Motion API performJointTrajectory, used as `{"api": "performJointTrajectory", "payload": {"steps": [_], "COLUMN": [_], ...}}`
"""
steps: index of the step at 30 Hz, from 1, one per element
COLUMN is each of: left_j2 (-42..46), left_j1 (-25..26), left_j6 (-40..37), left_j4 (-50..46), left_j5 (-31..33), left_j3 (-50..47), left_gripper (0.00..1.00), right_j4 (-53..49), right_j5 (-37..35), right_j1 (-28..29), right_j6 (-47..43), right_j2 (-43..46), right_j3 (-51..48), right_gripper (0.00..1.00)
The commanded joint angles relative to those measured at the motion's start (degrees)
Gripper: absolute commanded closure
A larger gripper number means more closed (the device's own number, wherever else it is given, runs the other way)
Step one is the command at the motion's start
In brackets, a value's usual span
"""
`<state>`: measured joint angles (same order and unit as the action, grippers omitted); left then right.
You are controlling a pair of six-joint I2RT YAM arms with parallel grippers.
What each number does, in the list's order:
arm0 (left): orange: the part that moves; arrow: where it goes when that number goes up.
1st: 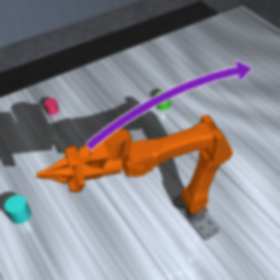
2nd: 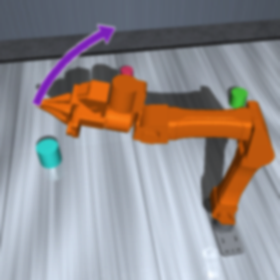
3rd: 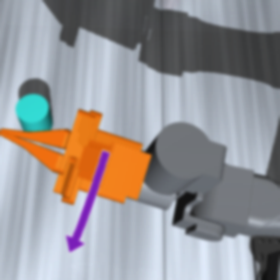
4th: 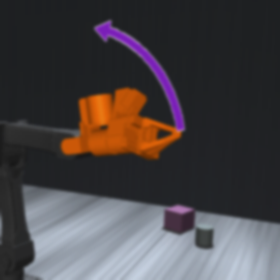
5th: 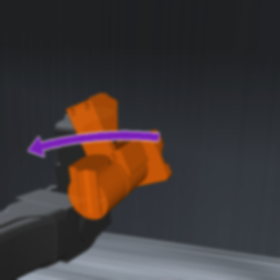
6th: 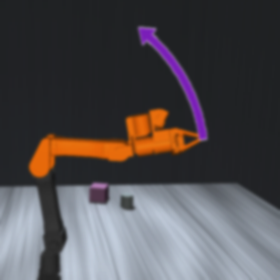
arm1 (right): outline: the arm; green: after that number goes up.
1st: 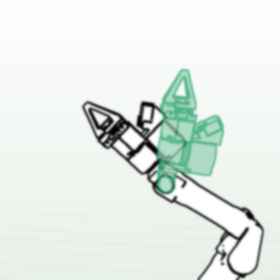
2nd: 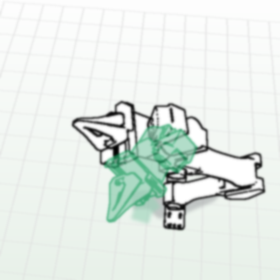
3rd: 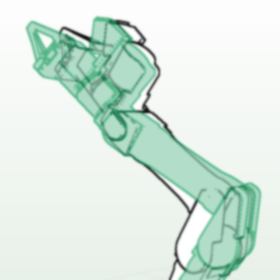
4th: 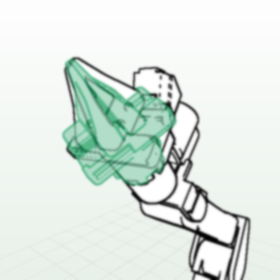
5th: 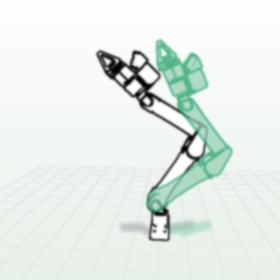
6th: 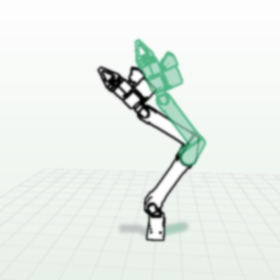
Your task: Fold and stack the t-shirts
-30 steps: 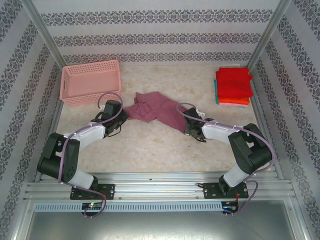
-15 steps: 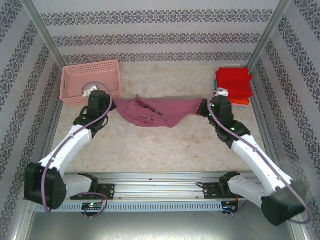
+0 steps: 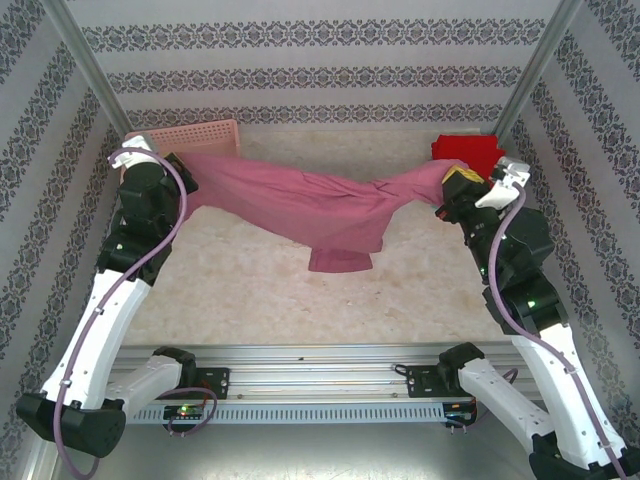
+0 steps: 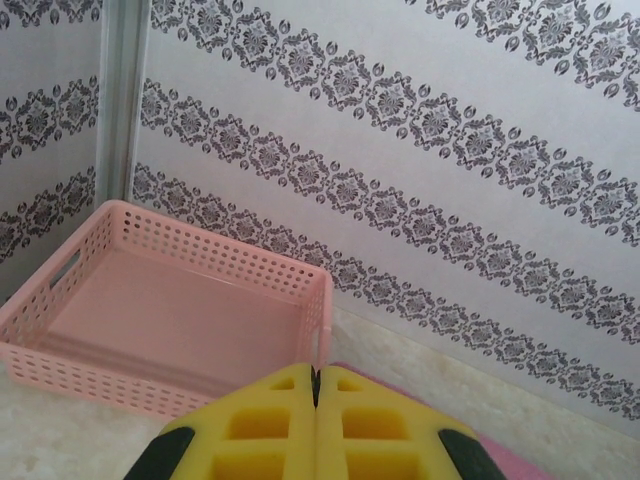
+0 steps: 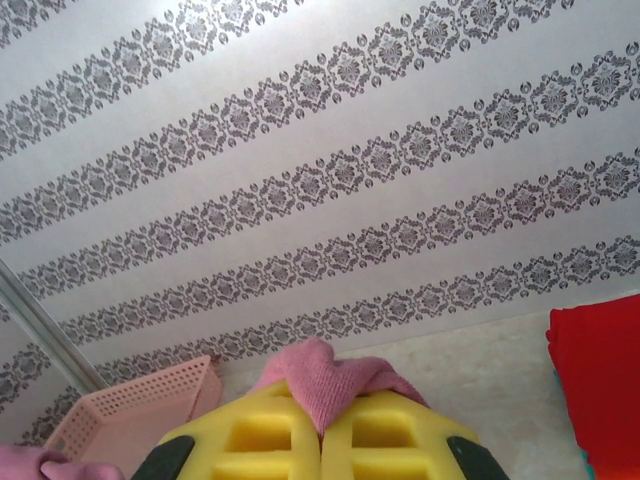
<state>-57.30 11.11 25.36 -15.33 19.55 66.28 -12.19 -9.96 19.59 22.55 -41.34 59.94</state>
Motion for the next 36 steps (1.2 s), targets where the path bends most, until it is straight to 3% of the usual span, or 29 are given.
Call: {"api": "performJointTrajectory", "payload": {"steps": [1, 5, 9, 16, 19, 23, 27, 31, 33, 34, 36], "left_j2": [-1.7, -7.0, -13.9, -28.6, -31.4, -30.1, -23.8, -14.8, -10.3, -8.3, -5.2], "left_j1": [-0.7, -1.1, -3.3, -8.4, -9.2, -9.4, -9.4, -9.4, -9.4, -9.3, -9.1], "left_j6": [-2.5, -3.5, -2.4, -0.1, 0.1, 0.6, 3.4, 9.2, 13.1, 14.7, 16.7], "left_j4": [-1.4, 0.7, 3.4, 3.4, 2.0, 2.3, 5.9, 8.8, 9.3, 9.5, 9.3], "left_j5": [-0.1, 0.1, -2.6, -9.5, -10.5, -11.4, -12.8, -14.3, -15.7, -16.8, -18.6], "left_j3": [2.0, 4.0, 8.2, 27.8, 34.7, 36.1, 23.8, 3.4, -6.5, -11.5, -19.9], "left_gripper": [1.00, 1.00, 1.00, 1.00, 1.00, 1.00, 1.00, 1.00, 0.91, 0.84, 0.57], "right_j4": [0.9, 2.8, 6.9, 8.2, 8.9, 7.7, 7.7, 8.9, 9.3, 9.2, 9.0], "right_j5": [0.0, 1.0, 6.9, 15.5, 16.7, 18.0, 18.5, 19.9, 20.4, 20.6, 21.0], "right_j1": [-0.9, -2.4, -5.6, -9.5, -10.6, -11.4, -11.3, -11.3, -10.8, -10.4, -9.6], "right_j6": [-1.5, -1.7, 1.3, 2.6, 2.6, 2.0, 0.6, 3.3, 6.7, 8.6, 11.7], "right_j2": [-2.7, -9.1, -18.1, -35.7, -39.3, -39.8, -33.8, -22.1, -16.3, -13.4, -9.0], "right_j3": [1.4, 3.6, 8.0, 29.4, 36.1, 40.6, 31.2, 8.4, -4.4, -10.9, -21.4], "right_gripper": [1.00, 1.00, 1.00, 1.00, 1.00, 1.00, 1.00, 1.00, 1.00, 0.91, 0.67]}}
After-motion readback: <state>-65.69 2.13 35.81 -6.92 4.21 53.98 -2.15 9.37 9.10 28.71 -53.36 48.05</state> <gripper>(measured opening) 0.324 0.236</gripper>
